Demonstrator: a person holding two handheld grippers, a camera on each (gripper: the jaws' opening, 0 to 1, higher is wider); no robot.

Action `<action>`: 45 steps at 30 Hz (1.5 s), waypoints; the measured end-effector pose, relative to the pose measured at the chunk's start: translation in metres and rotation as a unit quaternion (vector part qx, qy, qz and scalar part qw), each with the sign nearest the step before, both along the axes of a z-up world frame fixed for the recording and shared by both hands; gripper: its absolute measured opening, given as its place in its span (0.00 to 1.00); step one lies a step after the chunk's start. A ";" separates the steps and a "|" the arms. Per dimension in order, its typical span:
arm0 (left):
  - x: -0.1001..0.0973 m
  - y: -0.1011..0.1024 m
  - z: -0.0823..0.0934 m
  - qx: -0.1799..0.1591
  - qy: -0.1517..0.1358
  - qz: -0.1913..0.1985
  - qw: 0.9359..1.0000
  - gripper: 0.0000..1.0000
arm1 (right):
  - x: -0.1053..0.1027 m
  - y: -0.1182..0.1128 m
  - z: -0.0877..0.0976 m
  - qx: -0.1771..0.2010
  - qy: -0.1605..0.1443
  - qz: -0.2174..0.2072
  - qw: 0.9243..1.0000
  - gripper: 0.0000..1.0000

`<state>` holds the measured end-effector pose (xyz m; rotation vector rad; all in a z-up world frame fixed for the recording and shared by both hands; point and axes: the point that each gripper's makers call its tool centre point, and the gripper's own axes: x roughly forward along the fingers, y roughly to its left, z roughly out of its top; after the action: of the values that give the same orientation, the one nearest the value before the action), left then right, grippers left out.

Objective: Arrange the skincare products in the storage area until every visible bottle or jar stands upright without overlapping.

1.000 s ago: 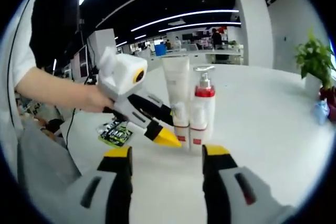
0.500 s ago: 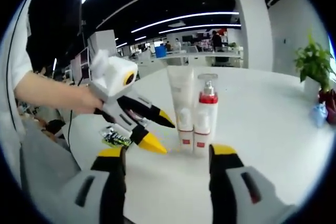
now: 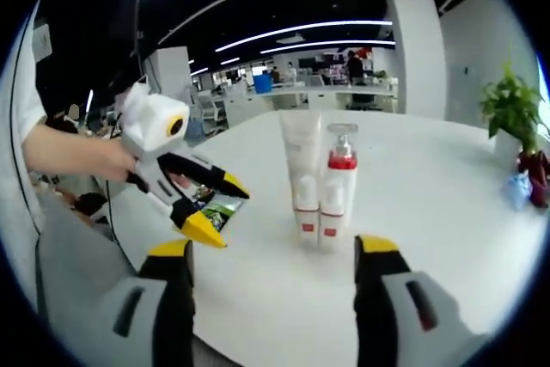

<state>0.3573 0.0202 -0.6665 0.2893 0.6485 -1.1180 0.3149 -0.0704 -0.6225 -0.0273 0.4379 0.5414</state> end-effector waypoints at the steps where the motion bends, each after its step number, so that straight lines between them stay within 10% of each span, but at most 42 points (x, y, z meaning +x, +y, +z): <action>1: -0.001 0.004 0.001 -0.001 0.002 0.007 1.000 0.59 | -0.001 0.000 0.000 0.001 0.000 0.000 1.000 0.79; 19: -0.038 0.071 0.014 -0.021 0.026 0.128 0.991 0.76 | -0.010 0.004 0.012 0.023 -0.006 -0.002 1.000 0.87; 45: -0.096 0.133 0.002 -0.008 0.050 0.271 0.961 0.97 | -0.026 0.011 0.015 0.025 -0.004 0.015 1.000 0.92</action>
<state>0.2614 0.1536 -0.6642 0.0313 0.7514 -0.6121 0.2890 -0.0593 -0.6074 0.0122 0.4163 0.5821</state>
